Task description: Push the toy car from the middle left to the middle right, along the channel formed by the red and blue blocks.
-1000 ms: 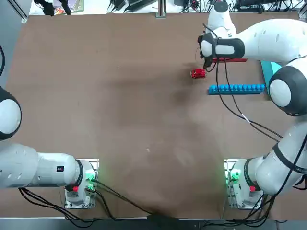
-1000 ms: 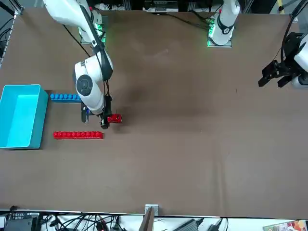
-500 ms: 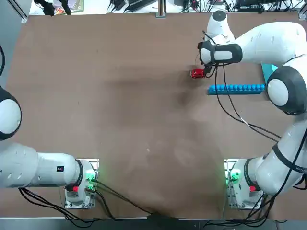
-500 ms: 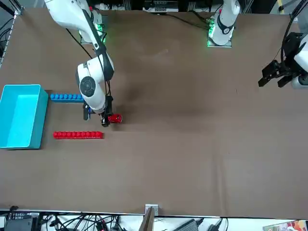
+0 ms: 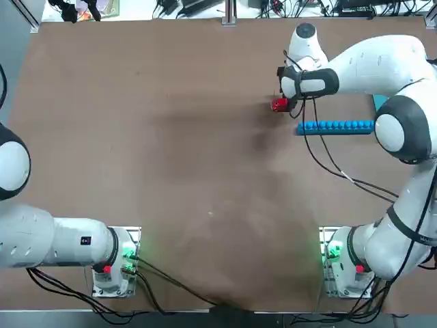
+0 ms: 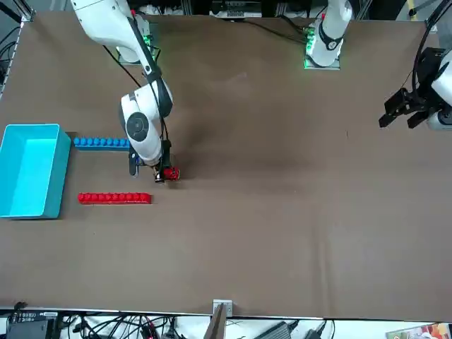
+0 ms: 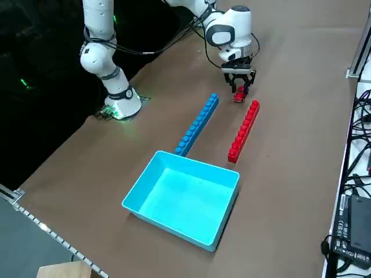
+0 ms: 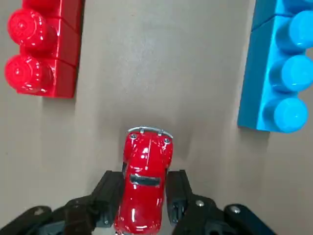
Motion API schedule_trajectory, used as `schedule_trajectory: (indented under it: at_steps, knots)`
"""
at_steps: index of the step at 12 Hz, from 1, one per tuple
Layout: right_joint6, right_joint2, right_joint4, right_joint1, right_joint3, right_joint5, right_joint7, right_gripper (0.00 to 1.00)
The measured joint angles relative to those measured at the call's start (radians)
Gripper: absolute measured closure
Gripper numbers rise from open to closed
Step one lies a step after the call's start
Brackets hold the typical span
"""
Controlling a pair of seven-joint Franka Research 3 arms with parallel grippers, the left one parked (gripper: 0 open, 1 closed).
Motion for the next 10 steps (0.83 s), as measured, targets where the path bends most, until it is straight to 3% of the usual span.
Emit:
schedule_trajectory:
  at_steps: [1,6,8,10]
  knots:
    - [0.006,0.002,0.0,0.002,-0.001,-0.003,0.005,0.47]
    - [0.026,0.012,0.0,0.005,-0.001,-0.005,0.033,0.48]
    - [0.029,0.007,0.001,0.015,-0.001,-0.005,0.047,0.56]
    - [0.03,0.009,0.005,0.022,-0.001,-0.005,0.06,0.56]
